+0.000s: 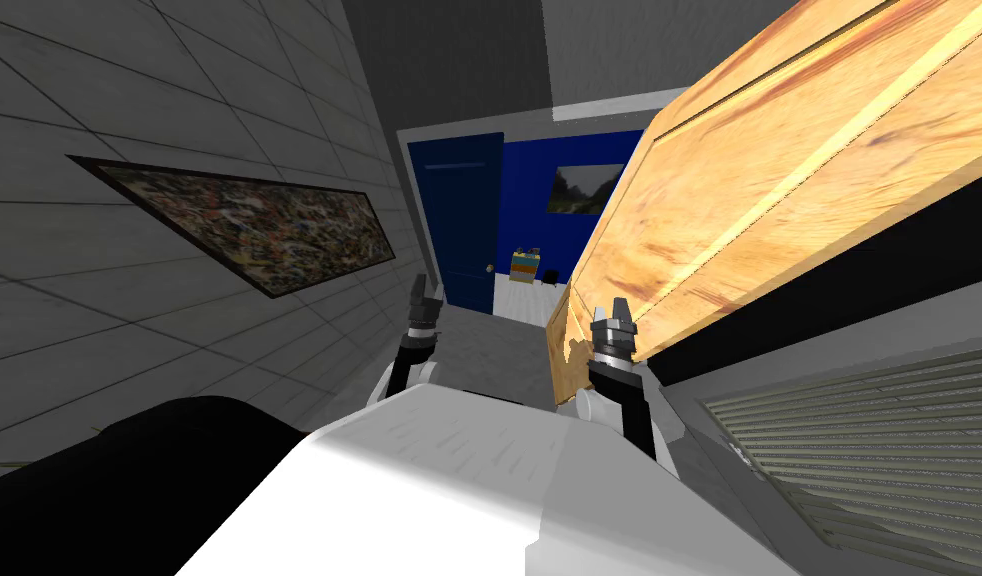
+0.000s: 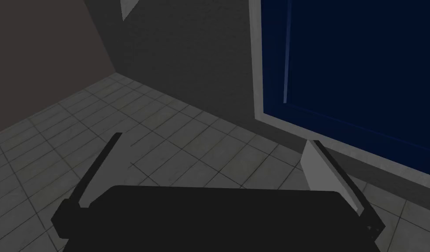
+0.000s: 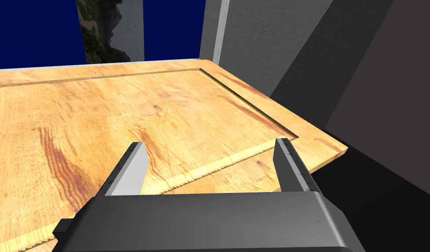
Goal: Pull the door open
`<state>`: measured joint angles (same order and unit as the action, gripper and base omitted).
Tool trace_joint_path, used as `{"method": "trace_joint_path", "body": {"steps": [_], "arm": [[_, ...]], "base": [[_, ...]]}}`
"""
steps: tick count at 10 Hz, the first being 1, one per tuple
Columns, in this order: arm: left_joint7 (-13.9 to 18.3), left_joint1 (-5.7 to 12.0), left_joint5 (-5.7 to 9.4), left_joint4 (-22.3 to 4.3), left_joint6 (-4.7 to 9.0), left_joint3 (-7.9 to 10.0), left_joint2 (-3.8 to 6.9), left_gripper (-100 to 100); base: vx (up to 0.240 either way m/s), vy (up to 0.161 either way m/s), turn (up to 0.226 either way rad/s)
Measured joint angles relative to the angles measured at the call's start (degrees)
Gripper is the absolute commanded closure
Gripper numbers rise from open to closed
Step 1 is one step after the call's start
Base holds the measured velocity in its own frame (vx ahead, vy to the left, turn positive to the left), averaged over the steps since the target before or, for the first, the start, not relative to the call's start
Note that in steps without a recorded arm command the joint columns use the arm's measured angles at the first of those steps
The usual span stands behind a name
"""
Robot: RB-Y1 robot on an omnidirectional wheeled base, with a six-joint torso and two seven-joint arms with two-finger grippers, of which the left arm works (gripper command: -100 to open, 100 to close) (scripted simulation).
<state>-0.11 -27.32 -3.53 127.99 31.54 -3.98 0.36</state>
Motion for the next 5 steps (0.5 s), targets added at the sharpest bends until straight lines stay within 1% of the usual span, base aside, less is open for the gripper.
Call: {"method": "trace_joint_path", "body": {"steps": [2,3,4,5], "arm": [[-2.08,0.53,-0.51,-2.07,0.34,0.61,0.74,-100],[-3.15,0.72,-0.76,-3.14,0.57,0.83,0.98,-100],[-4.11,1.05,-0.86,-4.12,0.68,1.42,1.48,-100],[-4.96,1.57,-1.00,-5.02,0.59,1.85,1.76,-100]], "base": [[0.122,0.005,-0.042],[0.159,0.017,-0.037],[0.130,0.019,-0.040],[0.115,0.001,-0.050]]}}
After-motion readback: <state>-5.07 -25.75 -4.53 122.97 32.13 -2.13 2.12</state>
